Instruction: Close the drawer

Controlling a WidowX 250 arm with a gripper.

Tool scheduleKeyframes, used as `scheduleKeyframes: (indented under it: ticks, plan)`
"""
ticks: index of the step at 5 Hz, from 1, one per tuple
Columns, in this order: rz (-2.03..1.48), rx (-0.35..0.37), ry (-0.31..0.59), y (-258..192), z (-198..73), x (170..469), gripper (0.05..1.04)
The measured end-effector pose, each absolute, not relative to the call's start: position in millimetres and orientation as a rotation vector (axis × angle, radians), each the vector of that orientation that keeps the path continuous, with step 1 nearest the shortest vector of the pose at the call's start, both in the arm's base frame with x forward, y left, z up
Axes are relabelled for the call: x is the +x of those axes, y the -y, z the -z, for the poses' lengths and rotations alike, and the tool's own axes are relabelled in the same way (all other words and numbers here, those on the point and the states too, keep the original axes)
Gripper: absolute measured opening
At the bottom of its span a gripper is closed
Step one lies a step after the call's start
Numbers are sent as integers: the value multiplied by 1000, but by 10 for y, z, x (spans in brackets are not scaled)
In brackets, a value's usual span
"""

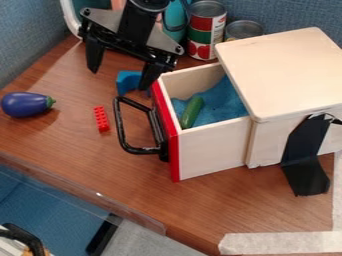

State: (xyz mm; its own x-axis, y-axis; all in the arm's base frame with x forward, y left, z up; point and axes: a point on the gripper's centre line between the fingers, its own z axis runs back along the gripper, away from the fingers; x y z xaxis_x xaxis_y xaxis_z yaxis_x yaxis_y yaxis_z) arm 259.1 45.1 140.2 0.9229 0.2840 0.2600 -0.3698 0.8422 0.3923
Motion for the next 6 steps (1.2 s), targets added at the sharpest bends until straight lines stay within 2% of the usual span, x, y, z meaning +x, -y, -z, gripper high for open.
scheduleKeyframes:
  ticks: [1, 2, 4, 5, 6]
  plan:
    - [-336, 454, 170, -445, -1337, 2566, 999]
    - [-315, 413, 186, -585, -1375, 2517, 999]
    - [-147, 356, 268, -756, -1441, 2362, 999]
    - [9, 369, 271, -841, -1433, 2238, 999]
    - [184, 359, 219, -867, -1348, 2168, 999]
